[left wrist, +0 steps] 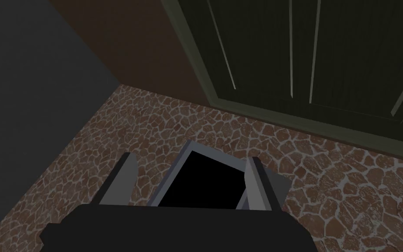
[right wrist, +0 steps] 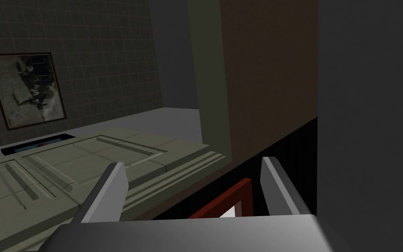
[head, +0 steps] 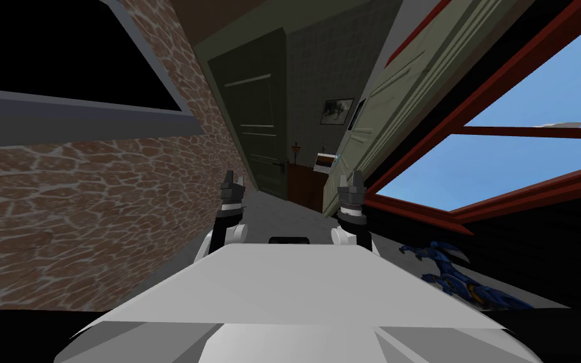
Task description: Push the door open
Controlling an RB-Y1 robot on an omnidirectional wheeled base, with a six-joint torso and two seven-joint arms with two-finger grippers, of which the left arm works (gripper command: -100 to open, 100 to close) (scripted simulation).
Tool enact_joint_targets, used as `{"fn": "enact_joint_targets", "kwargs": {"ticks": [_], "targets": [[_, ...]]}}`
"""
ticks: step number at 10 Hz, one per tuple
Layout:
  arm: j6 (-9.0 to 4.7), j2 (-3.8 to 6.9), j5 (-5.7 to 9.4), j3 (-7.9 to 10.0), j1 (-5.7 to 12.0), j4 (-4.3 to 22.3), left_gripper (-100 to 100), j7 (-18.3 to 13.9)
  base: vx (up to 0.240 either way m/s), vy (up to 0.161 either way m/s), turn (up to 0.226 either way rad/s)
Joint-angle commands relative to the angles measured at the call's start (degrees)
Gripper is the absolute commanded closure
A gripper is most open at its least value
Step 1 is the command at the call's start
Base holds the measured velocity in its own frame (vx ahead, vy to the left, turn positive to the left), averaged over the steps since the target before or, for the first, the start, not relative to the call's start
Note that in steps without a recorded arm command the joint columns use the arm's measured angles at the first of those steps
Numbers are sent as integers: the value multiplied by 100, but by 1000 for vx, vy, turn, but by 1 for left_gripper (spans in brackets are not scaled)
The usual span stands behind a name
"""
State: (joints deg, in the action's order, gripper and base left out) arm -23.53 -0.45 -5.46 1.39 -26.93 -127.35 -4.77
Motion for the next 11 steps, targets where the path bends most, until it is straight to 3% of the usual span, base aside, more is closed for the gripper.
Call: {"fn": "enact_joint_targets", "kwargs": {"ticks": [1,5,11], "targets": [[31,70,10,-38,86,178,-100,-8,157,40,-50],[132,241,42,-162,363,751,-100,-33,119,61,-77],[241,370,77,-295,661,1369,-100,-59,100,56,-52]]}}
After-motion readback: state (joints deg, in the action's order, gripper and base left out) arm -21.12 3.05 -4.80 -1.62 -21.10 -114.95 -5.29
